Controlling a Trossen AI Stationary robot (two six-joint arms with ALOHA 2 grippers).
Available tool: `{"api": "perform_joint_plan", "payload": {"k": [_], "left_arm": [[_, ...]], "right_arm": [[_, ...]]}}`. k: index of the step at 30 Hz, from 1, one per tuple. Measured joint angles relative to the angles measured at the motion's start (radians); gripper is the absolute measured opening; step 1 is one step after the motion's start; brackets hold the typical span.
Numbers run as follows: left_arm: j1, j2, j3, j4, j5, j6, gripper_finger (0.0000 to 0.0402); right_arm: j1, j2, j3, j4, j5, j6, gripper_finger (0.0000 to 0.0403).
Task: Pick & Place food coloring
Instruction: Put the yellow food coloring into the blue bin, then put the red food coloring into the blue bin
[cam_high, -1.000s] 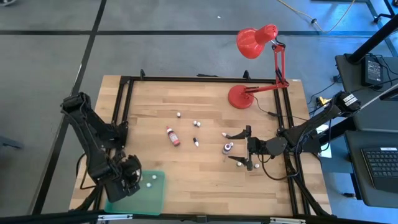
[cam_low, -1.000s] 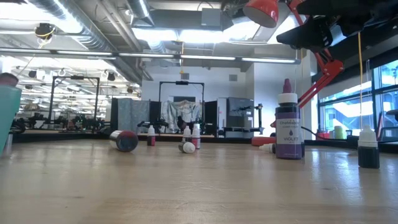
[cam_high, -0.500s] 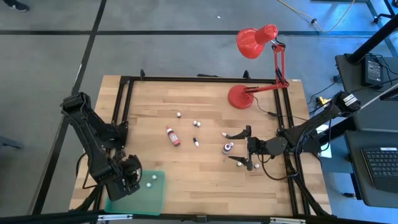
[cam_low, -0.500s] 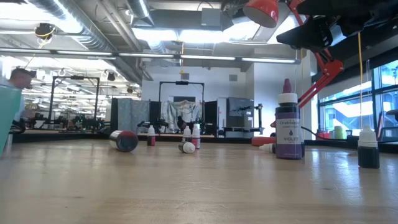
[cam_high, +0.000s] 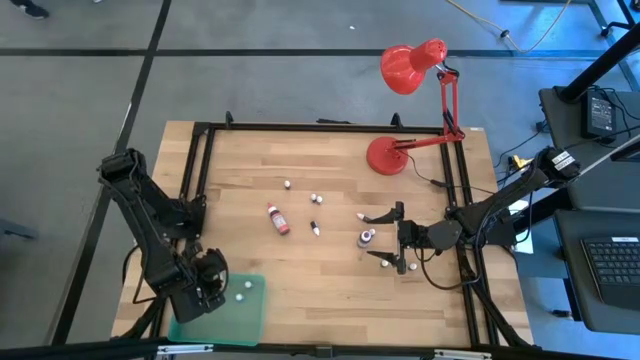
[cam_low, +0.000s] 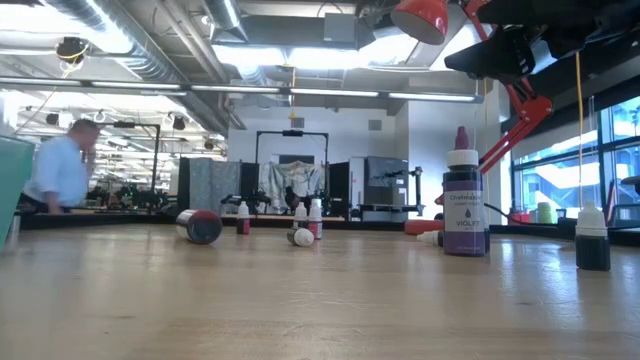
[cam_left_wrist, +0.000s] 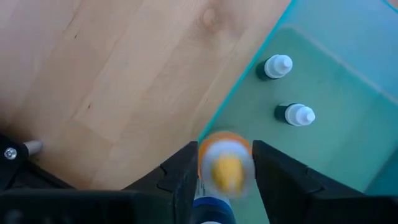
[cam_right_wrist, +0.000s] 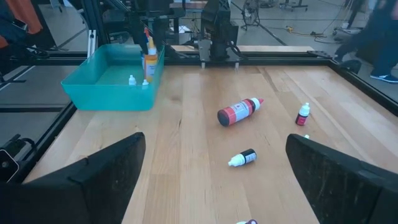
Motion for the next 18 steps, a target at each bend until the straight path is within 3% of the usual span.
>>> {"api": "perform_joint_plan", "payload": {"k": [13,18], "left_arm": [[0.000,-0.002,0.007,-0.006,0.061,-0.001,0.0189],[0.000,-0.002,0.041,-0.005,0.026,0.030,0.0187]], "right_arm": [[0.000,0.000,0.000,0.000,0.000,0.000,0.0390],[0.000,0.000,0.000,0.000,0.000,0.000,0.0390]]}}
